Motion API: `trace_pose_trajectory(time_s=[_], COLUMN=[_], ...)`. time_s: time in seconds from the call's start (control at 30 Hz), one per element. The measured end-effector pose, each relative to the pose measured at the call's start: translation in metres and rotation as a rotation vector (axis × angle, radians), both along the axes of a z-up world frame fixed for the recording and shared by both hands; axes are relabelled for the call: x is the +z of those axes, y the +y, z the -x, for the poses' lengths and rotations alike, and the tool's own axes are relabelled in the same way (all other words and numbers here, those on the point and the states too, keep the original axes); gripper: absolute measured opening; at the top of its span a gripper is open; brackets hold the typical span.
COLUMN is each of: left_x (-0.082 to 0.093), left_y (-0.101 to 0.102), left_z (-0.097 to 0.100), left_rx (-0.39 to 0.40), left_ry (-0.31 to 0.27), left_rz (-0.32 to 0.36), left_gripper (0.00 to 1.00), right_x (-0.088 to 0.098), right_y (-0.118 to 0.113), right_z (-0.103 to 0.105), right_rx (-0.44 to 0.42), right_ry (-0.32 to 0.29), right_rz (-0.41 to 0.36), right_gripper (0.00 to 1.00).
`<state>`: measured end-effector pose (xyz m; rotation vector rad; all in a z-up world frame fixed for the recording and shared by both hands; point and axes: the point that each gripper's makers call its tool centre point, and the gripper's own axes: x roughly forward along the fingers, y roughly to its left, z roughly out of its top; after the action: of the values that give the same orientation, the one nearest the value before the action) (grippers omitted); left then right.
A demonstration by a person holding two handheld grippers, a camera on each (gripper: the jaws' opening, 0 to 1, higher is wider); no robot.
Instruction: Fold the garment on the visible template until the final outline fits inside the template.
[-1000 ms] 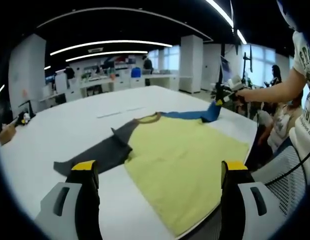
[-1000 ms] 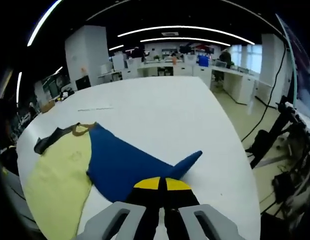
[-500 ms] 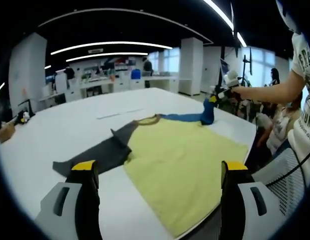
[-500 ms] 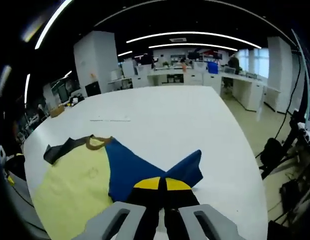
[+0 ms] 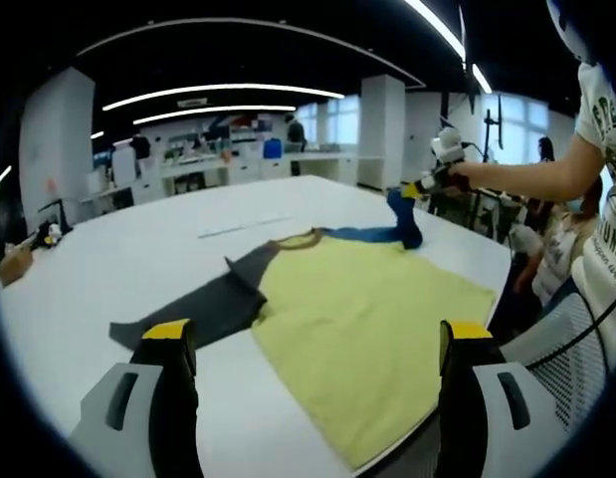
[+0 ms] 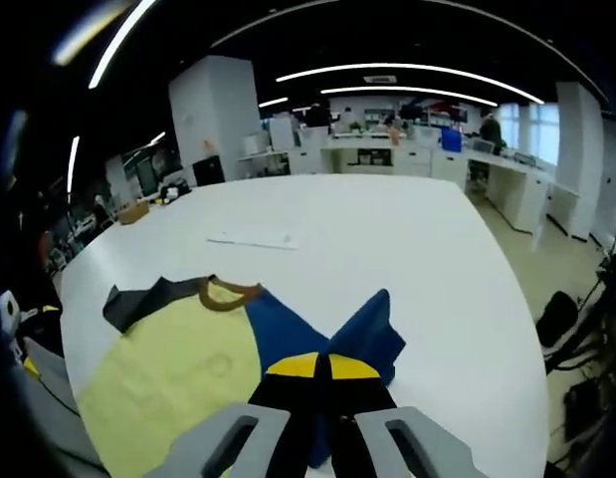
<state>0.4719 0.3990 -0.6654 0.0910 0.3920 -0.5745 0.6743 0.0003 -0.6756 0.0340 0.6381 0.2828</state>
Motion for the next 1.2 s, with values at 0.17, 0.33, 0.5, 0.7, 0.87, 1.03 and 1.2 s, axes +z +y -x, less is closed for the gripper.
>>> trace_pose_trajectory(time_s=[0.17,0.33,0.5,0.7,0.87,1.03,1.2], left_x=[-0.001,-0.001,-0.002,-0.003,-0.001,-0.003,-0.003], left_y=[0.001,0.001,0.004,0.004,0.005,0.007,0.009], left_z=[0.0,0.0,0.0,0.001,0.001,0.001,0.0], left_rx=[0.002,0.001,0.013,0.016,0.022,0.023,0.029], left_ry=[-0.005,-0.006,-0.003,-0.005,-0.015,-0.023,-0.025], left_rz=[-0.009,-0.007,-0.014,-0.015,-0.025,-0.068,-0.065], left_gripper=[0.99,0.99,0.99,0.99,0.99,0.98,0.98], right_x=[0.0,0.004,0.006,0.002,0.003,0.005,0.002], right_y=[0.017,0.04,0.062,0.086,0.108,0.131,0.144], right_z=[-0.006,-0.013,-0.018,-0.019,-0.022,-0.026,-0.03], right_rx=[0.029,0.072,0.108,0.142,0.178,0.225,0.245], right_ry=[0.007,0.006,0.005,0.01,0.001,-0.008,-0.005], right_rz=[-0.008,-0.005,0.006,0.038,0.046,0.042,0.034], right_gripper=[0.0,0.0,0.0,0.0,0.0,0.0,0.0])
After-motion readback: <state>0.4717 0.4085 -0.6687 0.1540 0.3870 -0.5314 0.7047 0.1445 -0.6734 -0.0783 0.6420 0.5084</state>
